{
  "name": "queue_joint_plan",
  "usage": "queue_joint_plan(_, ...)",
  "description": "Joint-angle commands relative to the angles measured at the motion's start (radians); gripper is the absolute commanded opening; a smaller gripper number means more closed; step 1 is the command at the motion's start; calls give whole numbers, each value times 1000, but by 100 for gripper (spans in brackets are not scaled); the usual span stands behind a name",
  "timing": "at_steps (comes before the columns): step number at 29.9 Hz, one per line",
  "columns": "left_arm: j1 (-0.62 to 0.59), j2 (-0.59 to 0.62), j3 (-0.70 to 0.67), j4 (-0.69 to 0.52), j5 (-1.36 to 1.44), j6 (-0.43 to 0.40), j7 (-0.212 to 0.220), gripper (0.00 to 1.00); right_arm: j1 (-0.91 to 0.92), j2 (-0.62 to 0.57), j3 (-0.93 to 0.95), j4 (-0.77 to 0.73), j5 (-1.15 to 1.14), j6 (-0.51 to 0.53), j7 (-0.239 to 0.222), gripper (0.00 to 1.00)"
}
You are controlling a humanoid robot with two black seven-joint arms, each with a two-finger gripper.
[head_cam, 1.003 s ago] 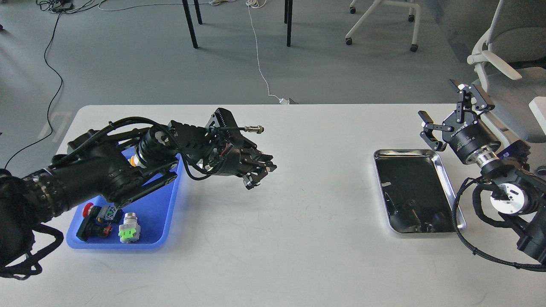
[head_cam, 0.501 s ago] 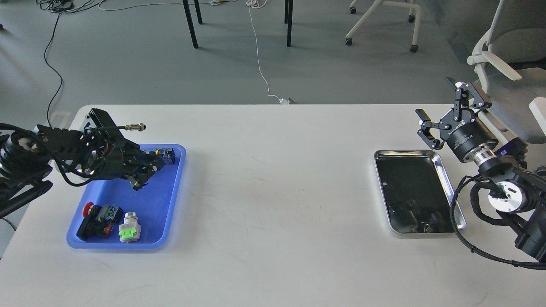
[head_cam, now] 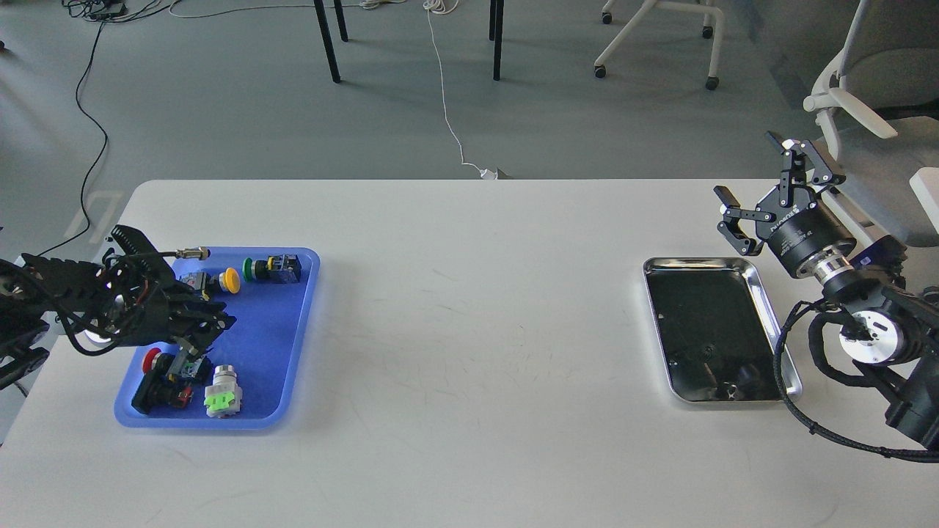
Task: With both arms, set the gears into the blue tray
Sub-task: 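Raise the left gripper up from the blue tray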
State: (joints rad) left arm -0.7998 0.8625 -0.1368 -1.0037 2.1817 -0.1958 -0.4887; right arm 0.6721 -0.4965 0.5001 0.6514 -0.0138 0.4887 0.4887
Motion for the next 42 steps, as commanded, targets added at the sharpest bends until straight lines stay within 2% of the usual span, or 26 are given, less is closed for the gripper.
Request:
queue_joint_plan(1,4,-5,2,28,0,-1,0,18,-2,0,0,1,0,0,0,99)
queue_joint_plan(6,4,-11,0,40,0,-1,0,32,-2,1,0,1,0,0,0,99)
queue_joint_plan(8,4,-11,0,40,0,-1,0,43,-2,1,0,1,0,0,0,99)
queue_joint_plan(12,4,-11,-1,40,0,-1,0,75,-3,0,-2,2,0,0,0,99)
queue_joint_plan(13,2,-11,-1,40,0,-1,0,78,-2,0,0,2,0,0,0,99)
queue_joint_plan(18,-22,-7,-21,25,0,1,0,82,-3,-2,0,4,0,0,0,99)
queue_joint_plan(21,-100,-8,-58,-9,0,-8,0,85,-2,-2,0,5,0,0,0,99)
queue_joint_plan(27,-226,-20,-63,-119,-577,-149,0,92,0,-2,-2,10,-1,0,0,99)
queue_joint_plan(31,-222,-59,-93,-151,-1035,-175,0,94,-3,-4,-3,33,-5,0,0,99)
queue_joint_plan(35,-121,-121,-157,-162,-1356,-175,0,98,-8,-14,-3,56,-5,0,0,99)
queue_joint_plan(37,-17,-177,-263,-161,-1439,-169,0,98,-9,-20,-2,65,-6,0,0,99)
queue_joint_plan(42,246,-324,-591,-151,-1450,-166,0,98,-19,-28,-5,86,-17,0,0,99)
